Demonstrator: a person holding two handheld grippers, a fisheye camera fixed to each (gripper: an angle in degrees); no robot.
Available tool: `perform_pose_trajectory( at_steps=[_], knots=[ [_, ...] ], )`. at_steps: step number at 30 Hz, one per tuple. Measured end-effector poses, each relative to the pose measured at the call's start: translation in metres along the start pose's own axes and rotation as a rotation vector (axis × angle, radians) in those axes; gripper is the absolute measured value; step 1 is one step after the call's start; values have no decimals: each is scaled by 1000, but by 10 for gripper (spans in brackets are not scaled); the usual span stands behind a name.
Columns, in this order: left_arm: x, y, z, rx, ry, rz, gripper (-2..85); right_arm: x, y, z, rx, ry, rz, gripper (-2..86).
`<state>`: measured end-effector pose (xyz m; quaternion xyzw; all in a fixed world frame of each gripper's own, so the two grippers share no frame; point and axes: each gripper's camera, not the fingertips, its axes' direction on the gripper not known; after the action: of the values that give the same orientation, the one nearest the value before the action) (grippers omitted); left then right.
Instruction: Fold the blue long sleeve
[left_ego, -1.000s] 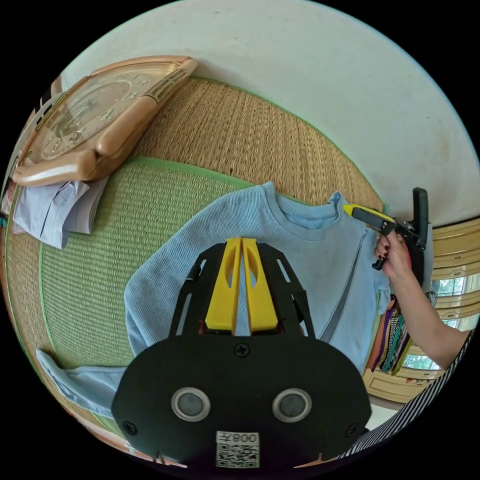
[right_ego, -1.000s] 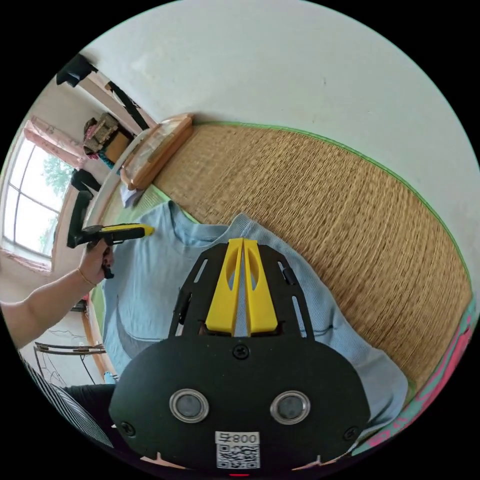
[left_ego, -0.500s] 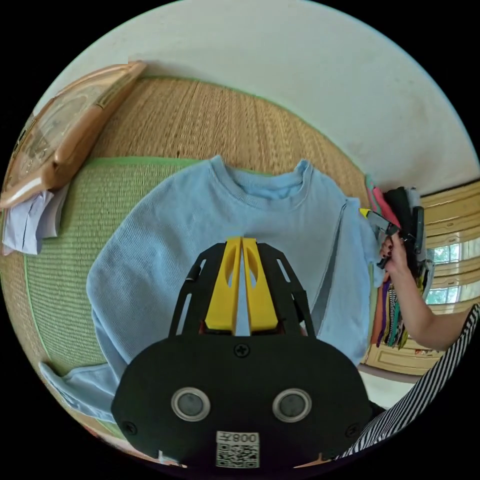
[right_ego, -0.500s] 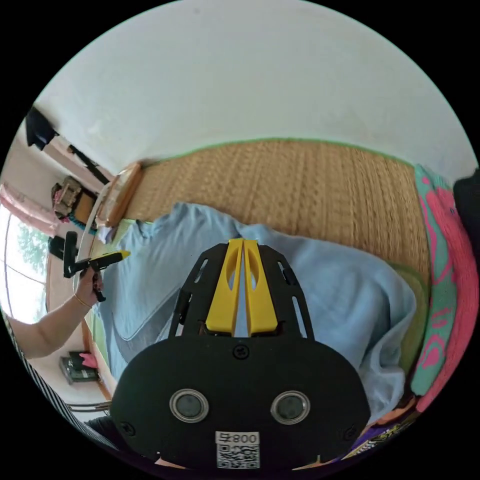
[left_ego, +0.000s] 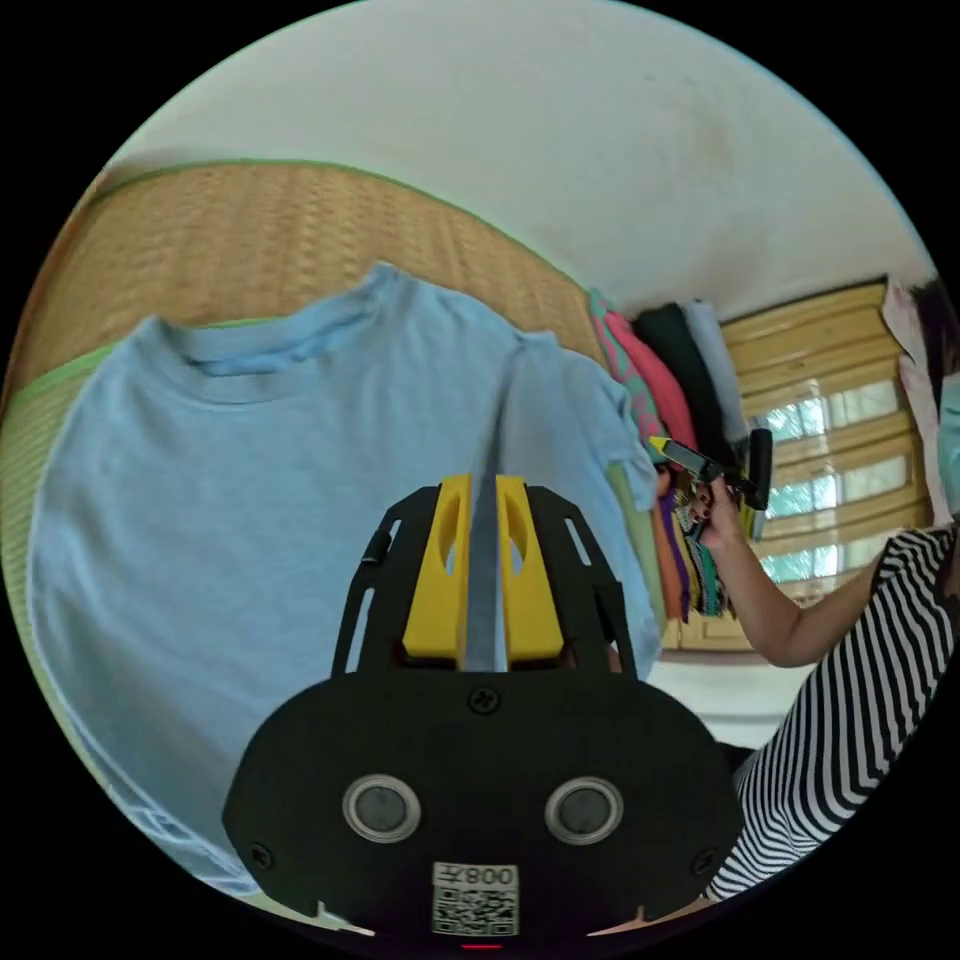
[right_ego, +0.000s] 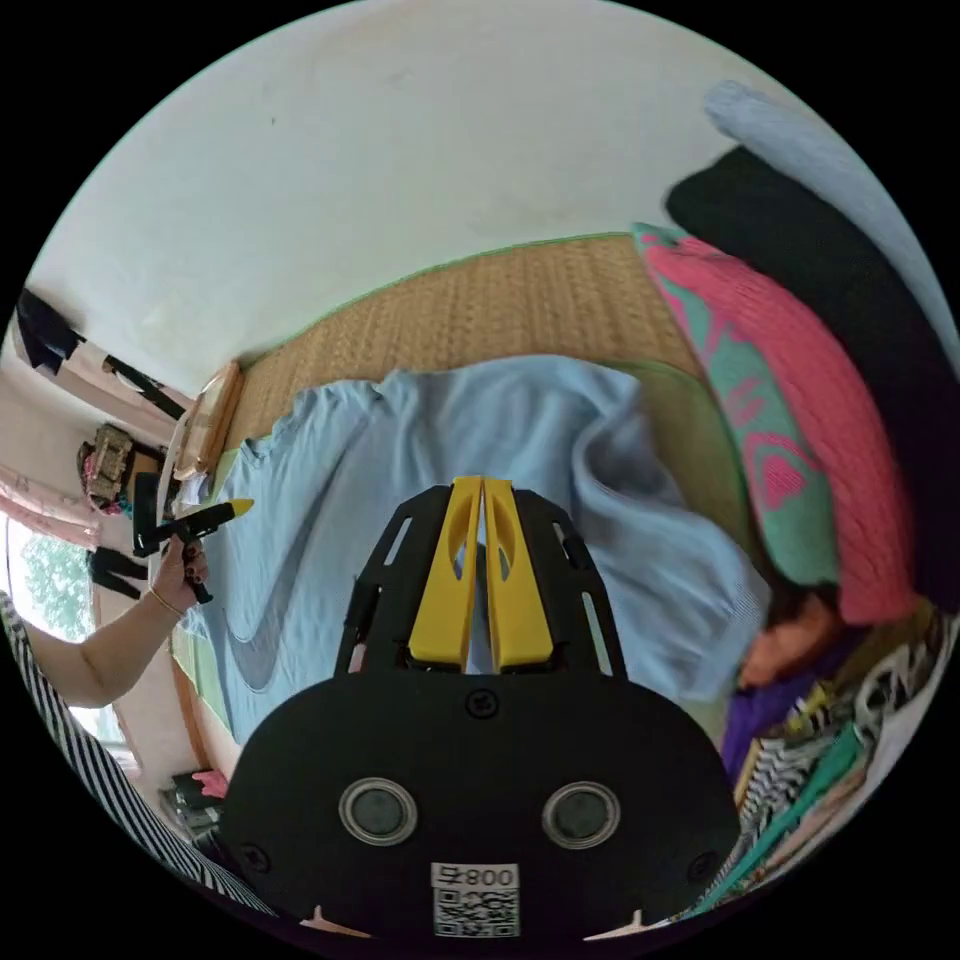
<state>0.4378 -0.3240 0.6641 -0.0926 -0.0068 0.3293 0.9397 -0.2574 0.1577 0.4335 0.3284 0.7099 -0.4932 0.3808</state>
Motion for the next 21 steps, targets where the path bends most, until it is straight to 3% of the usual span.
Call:
perform_pose_trajectory(
  at_steps=[6, 14, 21],
  knots=[
    [74, -25, 126, -160, 202, 201, 60, 74, 71, -35, -73, 309, 173, 78],
    [150, -37, 243, -262, 285, 344, 59, 118, 119, -8, -117, 210, 260, 68],
    [189, -33, 301, -283, 375, 340, 67, 127, 154, -21, 5, 35, 281, 13]
  ],
)
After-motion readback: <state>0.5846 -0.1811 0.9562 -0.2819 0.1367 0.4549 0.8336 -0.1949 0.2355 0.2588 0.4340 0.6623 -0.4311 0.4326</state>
